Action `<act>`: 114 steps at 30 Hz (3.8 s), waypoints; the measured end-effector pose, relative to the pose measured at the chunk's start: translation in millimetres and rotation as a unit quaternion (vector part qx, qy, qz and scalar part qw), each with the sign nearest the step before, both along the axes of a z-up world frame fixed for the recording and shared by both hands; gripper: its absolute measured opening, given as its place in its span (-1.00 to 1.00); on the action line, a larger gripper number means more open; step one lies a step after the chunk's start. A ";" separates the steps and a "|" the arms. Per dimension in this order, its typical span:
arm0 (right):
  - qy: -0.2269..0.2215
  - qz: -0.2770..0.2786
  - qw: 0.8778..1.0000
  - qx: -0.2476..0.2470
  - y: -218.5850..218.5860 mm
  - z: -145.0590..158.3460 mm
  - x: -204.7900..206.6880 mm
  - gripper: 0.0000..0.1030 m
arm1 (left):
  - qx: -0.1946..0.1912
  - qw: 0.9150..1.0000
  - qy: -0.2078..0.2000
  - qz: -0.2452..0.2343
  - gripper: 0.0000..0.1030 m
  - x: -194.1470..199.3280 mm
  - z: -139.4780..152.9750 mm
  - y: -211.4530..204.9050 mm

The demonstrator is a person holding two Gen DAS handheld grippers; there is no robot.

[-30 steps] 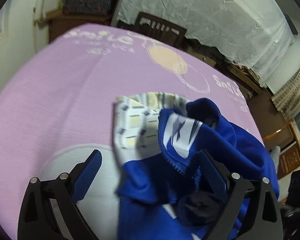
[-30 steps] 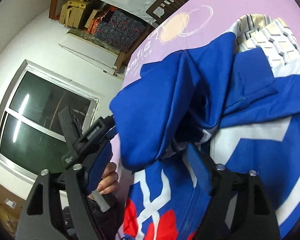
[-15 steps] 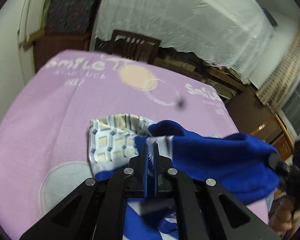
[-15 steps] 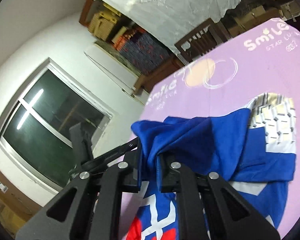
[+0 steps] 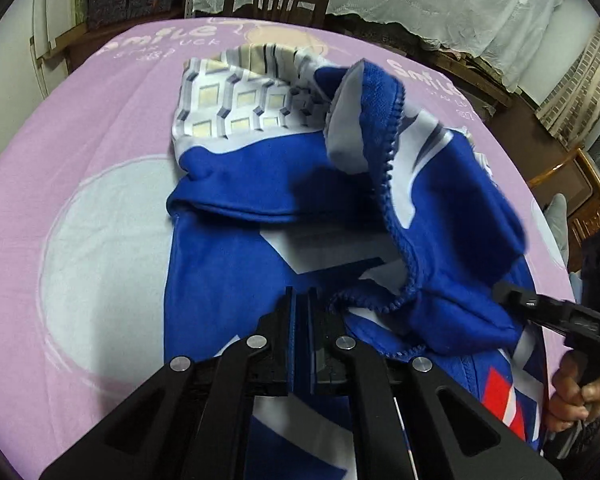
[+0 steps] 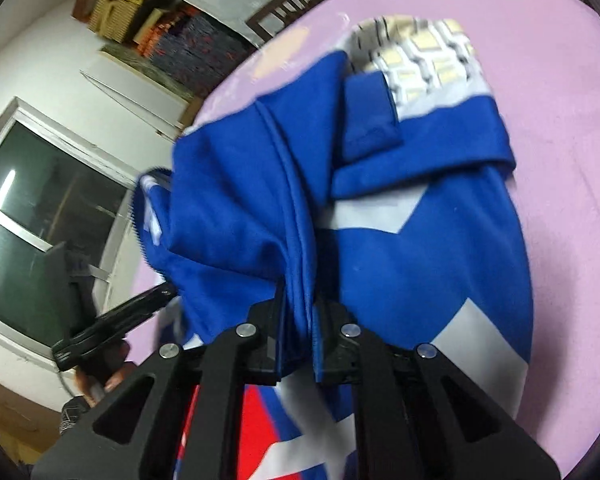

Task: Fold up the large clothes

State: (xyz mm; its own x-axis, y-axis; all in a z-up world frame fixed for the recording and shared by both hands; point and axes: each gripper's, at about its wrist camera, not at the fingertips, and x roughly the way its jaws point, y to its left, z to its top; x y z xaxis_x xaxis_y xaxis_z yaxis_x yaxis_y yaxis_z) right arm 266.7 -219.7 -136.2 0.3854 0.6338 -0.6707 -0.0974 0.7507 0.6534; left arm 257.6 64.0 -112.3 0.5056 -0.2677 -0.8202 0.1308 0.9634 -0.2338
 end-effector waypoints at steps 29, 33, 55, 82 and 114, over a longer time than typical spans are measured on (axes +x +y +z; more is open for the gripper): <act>-0.029 -0.006 0.999 -0.023 21.3 25.8 44.5 -0.20 | -0.065 0.997 0.003 -0.049 -0.21 1.3 12.8 -38.1; -0.065 -0.032 0.997 0.000 -3.2 46.1 35.1 -0.24 | -0.061 0.996 -0.063 -0.015 -0.21 0.5 48.2 -16.0; -0.002 0.001 0.998 0.060 40.9 -10.2 95.8 -1.00 | 0.057 0.995 -0.078 -0.021 -0.15 84.9 8.9 -55.5; -0.049 0.087 0.995 -0.025 77.9 23.5 4.3 -0.40 | -0.004 0.998 -0.048 0.028 0.14 30.1 17.6 -4.7; -0.060 0.019 0.998 -0.020 21.8 34.1 30.9 -0.73 | 0.063 0.997 -0.045 -0.021 0.37 56.6 14.8 -59.8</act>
State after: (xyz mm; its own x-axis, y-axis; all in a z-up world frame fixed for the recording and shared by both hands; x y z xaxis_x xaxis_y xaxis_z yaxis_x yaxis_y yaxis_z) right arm 297.6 -197.9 -102.1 0.4404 0.6232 -0.6463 -0.2023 0.7702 0.6049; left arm 314.2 4.2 -97.5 0.5697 -0.1883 -0.8000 0.1863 0.9777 -0.0974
